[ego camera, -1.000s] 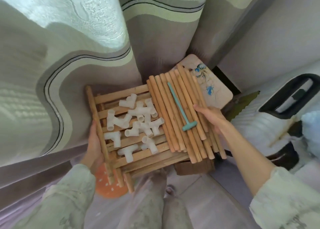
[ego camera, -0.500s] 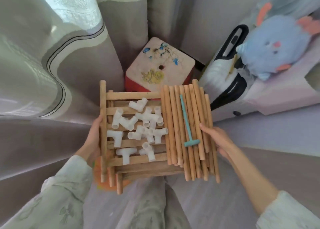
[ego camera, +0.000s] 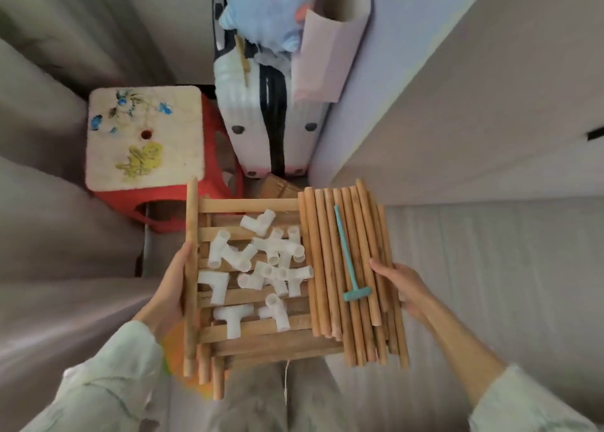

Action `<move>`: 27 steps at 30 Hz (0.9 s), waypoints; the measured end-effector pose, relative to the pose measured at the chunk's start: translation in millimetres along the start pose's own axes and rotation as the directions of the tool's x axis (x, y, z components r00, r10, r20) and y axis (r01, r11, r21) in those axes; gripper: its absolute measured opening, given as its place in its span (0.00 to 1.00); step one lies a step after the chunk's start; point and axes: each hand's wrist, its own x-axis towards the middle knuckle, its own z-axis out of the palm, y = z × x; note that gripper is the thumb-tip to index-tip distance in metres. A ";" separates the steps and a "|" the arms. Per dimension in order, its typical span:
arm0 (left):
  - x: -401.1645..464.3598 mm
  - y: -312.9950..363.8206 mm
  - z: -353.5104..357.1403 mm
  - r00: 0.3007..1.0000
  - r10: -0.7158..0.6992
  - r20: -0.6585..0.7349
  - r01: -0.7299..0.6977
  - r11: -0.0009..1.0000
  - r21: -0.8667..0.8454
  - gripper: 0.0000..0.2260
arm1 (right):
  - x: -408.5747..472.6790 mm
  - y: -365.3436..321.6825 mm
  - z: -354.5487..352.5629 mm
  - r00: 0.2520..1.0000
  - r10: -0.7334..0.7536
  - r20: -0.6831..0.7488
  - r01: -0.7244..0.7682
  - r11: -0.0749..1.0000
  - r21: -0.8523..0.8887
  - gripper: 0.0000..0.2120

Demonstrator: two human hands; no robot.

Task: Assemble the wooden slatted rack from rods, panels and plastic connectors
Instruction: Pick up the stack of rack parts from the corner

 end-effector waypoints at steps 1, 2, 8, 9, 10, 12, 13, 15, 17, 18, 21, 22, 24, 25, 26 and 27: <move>0.7 -2.2 11.2 1.000 -0.002 0.014 0.002 0.999 0.035 0.22 | -2.6 11.9 -9.8 1.000 0.012 -0.014 -0.011 0.999 0.041 0.26; 1.2 -4.8 21.9 0.999 -0.006 0.033 0.003 0.997 0.074 0.22 | -5.1 23.9 -19.1 1.000 0.017 -0.022 -0.015 0.997 0.080 0.26; 6.6 -26.3 98.3 0.993 -0.013 0.116 -0.022 0.955 0.295 0.22 | -13.2 105.0 -71.8 0.994 0.076 -0.084 -0.047 0.953 0.298 0.25; 9.1 -32.6 112.1 0.992 -0.018 0.128 -0.025 0.944 0.328 0.23 | -13.1 119.2 -80.1 0.991 0.091 -0.096 -0.055 0.943 0.327 0.24; 11.8 -39.5 125.8 0.989 -0.030 0.145 -0.025 0.930 0.367 0.23 | -11.9 134.6 -88.5 0.989 0.105 -0.107 -0.060 0.931 0.361 0.23; 17.4 -55.7 153.1 0.982 -0.081 0.173 -0.003 0.899 0.437 0.24 | -9.5 164.5 -104.5 0.981 0.136 -0.135 -0.065 0.898 0.435 0.19; 20.4 -64.0 167.8 0.977 -0.101 0.187 0.002 0.884 0.468 0.24 | -7.4 179.2 -111.5 0.977 0.148 -0.152 -0.061 0.883 0.465 0.18; 29.2 -79.6 199.2 0.972 -0.110 0.207 -0.018 0.847 0.531 0.23 | 1.2 205.5 -124.0 0.965 0.185 -0.187 -0.066 0.859 0.507 0.16; 45.0 -94.1 229.1 0.966 -0.095 0.240 -0.072 0.794 0.604 0.23 | 13.8 231.6 -133.2 0.952 0.226 -0.209 -0.079 0.835 0.544 0.17; 53.4 -100.7 243.6 0.959 -0.096 0.268 -0.100 0.767 0.634 0.24 | 22.1 244.8 -136.3 0.946 0.244 -0.214 -0.086 0.823 0.562 0.19; 90.6 -122.1 284.6 0.932 -0.133 0.338 -0.155 0.696 0.701 0.24 | 54.1 279.9 -140.7 0.921 0.316 -0.226 -0.101 0.757 0.645 0.28; 106.4 -129.8 297.2 0.923 -0.150 0.355 -0.168 0.671 0.722 0.25 | 67.6 291.3 -139.9 0.913 0.339 -0.228 -0.103 0.730 0.675 0.29; 141.9 -147.2 320.6 0.905 -0.193 0.380 -0.185 0.626 0.758 0.25 | 98.5 314.3 -133.8 0.896 0.381 -0.226 -0.105 0.678 0.727 0.30; 163.0 -157.1 331.9 0.896 -0.206 0.393 -0.199 0.605 0.771 0.25 | 117.3 326.8 -129.1 0.890 0.397 -0.225 -0.103 0.656 0.748 0.30; 185.3 -167.3 343.0 0.890 -0.212 0.403 -0.218 0.578 0.786 0.25 | 138.1 339.5 -123.5 0.884 0.410 -0.225 -0.102 0.638 0.764 0.30; 210.4 -178.3 352.7 0.889 -0.217 0.403 -0.234 0.541 0.808 0.25 | 161.7 352.7 -115.5 0.878 0.423 -0.224 -0.099 0.618 0.780 0.30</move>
